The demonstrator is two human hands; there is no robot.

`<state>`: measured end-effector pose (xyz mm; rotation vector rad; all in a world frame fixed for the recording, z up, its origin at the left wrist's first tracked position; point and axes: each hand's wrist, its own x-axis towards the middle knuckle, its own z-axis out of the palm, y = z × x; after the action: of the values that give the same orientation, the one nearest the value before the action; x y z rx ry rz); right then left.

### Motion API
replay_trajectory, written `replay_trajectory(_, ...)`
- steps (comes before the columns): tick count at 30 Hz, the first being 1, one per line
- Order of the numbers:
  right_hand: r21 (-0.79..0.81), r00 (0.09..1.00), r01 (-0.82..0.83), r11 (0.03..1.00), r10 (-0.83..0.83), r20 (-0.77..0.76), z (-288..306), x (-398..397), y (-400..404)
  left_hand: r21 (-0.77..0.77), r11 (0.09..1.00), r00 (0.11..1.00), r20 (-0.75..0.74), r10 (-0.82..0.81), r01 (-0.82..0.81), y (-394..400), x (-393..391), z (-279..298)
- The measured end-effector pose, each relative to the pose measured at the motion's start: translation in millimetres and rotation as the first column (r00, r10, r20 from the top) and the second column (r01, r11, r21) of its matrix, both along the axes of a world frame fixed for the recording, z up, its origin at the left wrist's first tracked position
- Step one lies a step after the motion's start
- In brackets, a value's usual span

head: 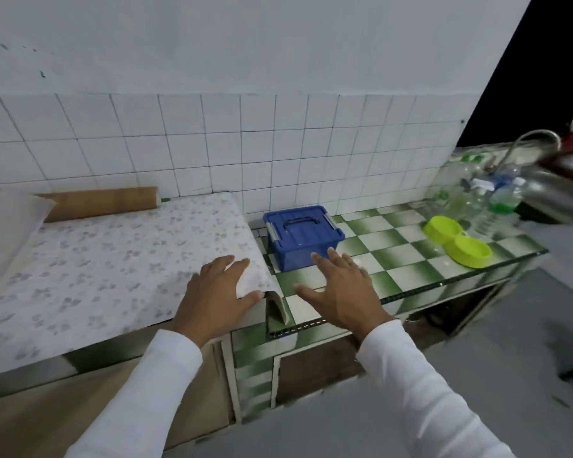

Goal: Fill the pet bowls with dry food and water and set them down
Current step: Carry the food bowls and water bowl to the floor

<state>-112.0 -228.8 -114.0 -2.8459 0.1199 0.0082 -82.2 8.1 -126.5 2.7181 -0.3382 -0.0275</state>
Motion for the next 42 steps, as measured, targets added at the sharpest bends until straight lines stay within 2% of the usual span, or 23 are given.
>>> replay_trajectory(6, -0.008, 0.996, 0.091, 0.996, -0.091, 0.013, -13.6, -12.8, -66.4, -0.018, 0.996, 0.996, -0.015, -0.092, 0.092, -71.0, 8.7, -10.5)
replay_trajectory(14, 0.019, 0.981, 0.191, 0.981, -0.191, -0.033, -24.0, -17.9, -114.4, 0.017, 0.982, 0.981, -0.044, -0.187, 0.188, -120.5, 22.9, -24.0)
replay_trajectory(23, 0.021, 0.944, 0.323, 0.946, -0.321, -0.075, -39.4, -3.6, -184.7, 0.058, 0.940, 0.941, -0.061, -0.334, 0.337, -211.9, 70.2, -38.2)
replay_trajectory(37, 0.062, 0.822, 0.568, 0.821, -0.561, -0.100, -47.4, 37.4, -311.0, 0.071, 0.770, 0.773, -0.035, -0.633, 0.634, -371.9, 176.4, -53.5)
replay_trajectory(42, 0.088, 0.765, 0.644, 0.760, -0.636, -0.105, -53.2, 47.0, -343.7, 0.087, 0.724, 0.729, -0.044, -0.683, 0.684, -420.2, 206.4, -57.7)
